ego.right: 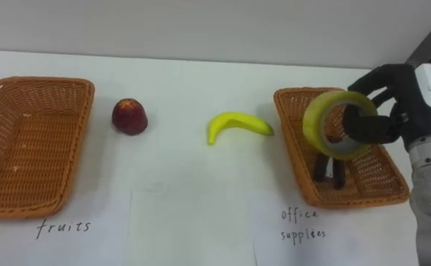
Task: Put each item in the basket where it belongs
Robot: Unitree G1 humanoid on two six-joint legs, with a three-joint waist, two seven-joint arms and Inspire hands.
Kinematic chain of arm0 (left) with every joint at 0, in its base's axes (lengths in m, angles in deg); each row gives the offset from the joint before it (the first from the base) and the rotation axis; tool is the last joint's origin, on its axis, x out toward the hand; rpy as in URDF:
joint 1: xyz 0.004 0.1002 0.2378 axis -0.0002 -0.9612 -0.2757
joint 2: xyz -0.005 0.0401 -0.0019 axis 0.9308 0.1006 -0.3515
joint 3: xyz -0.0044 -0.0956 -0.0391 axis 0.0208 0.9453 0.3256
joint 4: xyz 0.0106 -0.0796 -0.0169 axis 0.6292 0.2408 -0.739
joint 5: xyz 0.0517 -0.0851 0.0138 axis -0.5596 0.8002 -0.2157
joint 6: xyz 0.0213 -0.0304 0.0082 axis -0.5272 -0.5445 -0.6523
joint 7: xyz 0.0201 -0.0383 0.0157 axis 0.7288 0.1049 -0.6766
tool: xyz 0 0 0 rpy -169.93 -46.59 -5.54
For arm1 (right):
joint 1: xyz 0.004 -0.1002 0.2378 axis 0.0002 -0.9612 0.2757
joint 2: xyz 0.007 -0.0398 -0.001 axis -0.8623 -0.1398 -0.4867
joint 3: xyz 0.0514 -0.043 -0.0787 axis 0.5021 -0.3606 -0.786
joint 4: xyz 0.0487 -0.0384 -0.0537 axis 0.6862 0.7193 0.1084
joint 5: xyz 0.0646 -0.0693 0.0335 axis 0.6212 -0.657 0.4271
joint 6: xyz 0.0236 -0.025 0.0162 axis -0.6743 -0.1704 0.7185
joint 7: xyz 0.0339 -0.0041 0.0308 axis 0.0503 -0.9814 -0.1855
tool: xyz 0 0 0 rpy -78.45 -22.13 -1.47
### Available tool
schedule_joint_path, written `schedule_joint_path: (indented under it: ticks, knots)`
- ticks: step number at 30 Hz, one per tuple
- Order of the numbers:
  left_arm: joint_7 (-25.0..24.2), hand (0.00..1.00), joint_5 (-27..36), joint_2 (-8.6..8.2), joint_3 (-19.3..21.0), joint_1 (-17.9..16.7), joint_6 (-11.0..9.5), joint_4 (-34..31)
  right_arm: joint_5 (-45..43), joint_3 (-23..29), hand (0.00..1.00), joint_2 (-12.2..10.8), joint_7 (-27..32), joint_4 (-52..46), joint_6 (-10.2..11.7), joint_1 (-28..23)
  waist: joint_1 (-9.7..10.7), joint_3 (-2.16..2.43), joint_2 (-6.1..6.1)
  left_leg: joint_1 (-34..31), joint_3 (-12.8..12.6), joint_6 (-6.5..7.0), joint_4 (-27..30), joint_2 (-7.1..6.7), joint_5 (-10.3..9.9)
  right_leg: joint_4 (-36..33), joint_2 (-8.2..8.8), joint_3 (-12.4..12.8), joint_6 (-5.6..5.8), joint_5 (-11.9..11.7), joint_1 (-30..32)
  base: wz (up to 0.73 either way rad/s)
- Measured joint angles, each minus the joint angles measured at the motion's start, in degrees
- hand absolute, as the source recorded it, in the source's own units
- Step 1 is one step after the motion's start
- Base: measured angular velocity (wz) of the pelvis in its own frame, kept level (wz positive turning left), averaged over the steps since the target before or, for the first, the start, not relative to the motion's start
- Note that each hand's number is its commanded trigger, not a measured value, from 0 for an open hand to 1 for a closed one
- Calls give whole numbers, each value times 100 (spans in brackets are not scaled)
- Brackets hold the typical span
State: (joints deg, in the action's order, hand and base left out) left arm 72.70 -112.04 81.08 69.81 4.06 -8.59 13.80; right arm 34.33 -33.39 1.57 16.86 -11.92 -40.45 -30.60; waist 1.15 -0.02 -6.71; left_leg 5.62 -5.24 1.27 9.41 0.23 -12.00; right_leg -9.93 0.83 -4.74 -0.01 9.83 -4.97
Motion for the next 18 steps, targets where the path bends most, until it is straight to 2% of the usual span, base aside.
schedule_joint_path:
  ticks: [4,11,12,13,14,18]
  knots:
    - [6,0,0,2,-13,5,1,87,-6,-124,100,0,2,75,6,-122,-38,15,39,6,0,0,0,0,0,0,0,2,0,0,-5,0]
    - [56,0,0,4,-34,21,1,101,-2,-237,100,0,31,298,5,-129,-21,5,37,5,0,-1,0,3,0,-14,-4,3,0,0,20,0]
    - [99,0,0,4,-46,23,0,101,-1,-237,67,0,30,298,5,-129,-20,3,39,4,0,-1,-1,2,0,-14,-4,3,0,0,21,0]
    - [113,0,-1,6,-55,42,0,99,0,-237,50,0,31,298,5,-128,-20,1,43,5,0,-1,0,2,-1,-14,-4,6,0,0,22,0]
    - [125,0,-1,11,-75,69,0,98,0,-237,0,0,31,298,5,-128,-21,-3,49,6,-1,-1,-1,0,-1,-14,-3,10,0,0,23,0]
    - [147,0,3,35,-205,157,-2,99,-8,-243,0,-1,44,331,6,-129,-27,-14,65,4,-2,-1,-2,1,-1,-9,-4,11,0,0,24,0]
